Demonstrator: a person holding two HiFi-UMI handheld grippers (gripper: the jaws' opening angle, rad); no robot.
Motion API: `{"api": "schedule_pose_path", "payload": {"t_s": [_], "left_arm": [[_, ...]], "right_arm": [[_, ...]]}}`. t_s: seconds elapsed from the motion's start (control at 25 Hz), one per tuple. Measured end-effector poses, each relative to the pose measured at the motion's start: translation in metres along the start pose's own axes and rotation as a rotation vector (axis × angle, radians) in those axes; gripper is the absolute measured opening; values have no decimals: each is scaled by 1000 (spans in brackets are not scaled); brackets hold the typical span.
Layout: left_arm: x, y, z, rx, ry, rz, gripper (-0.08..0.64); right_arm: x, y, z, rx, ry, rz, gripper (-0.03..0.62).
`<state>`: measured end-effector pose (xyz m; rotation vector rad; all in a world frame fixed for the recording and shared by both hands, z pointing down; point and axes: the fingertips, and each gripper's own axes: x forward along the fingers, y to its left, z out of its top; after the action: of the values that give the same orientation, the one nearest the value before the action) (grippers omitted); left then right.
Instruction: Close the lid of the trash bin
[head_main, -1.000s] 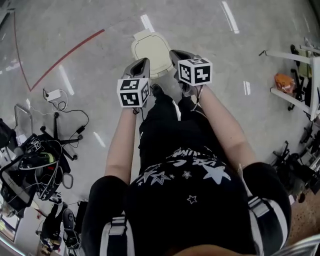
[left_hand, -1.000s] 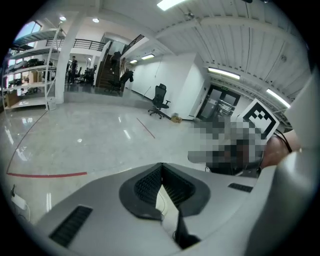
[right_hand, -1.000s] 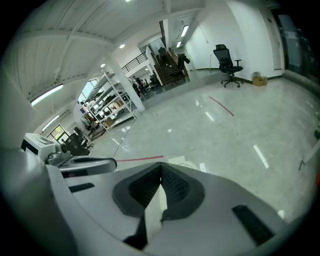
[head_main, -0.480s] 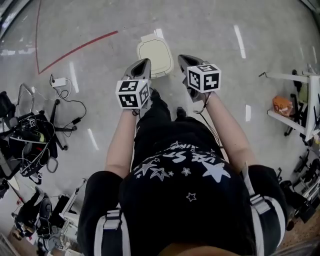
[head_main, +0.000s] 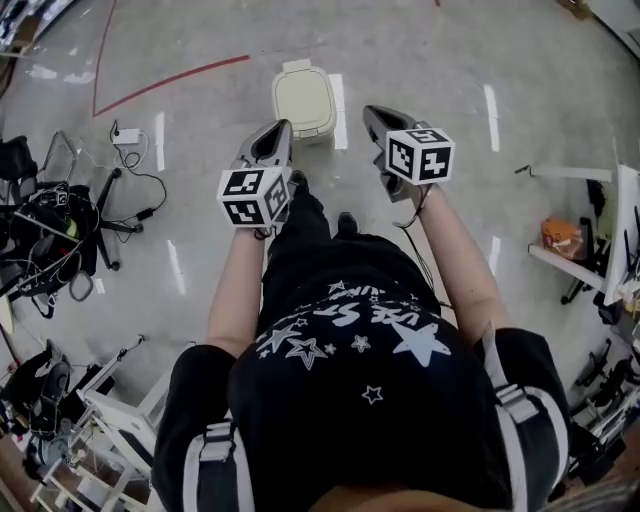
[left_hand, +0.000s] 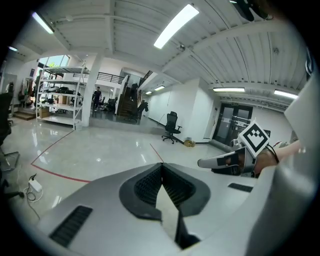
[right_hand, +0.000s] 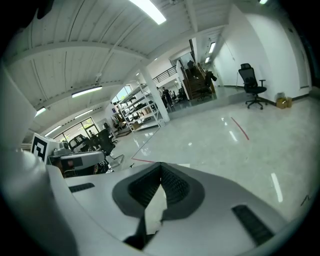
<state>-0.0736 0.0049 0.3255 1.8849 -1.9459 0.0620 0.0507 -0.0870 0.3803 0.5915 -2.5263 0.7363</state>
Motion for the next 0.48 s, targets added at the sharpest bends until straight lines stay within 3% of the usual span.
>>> {"api": "schedule_pose_path", "payload": {"t_s": [0.48], "left_arm": [[-51,-44,6,32,-36,25,12]], "right_arm": [[-42,14,-10,53,-79,85,6]]}}
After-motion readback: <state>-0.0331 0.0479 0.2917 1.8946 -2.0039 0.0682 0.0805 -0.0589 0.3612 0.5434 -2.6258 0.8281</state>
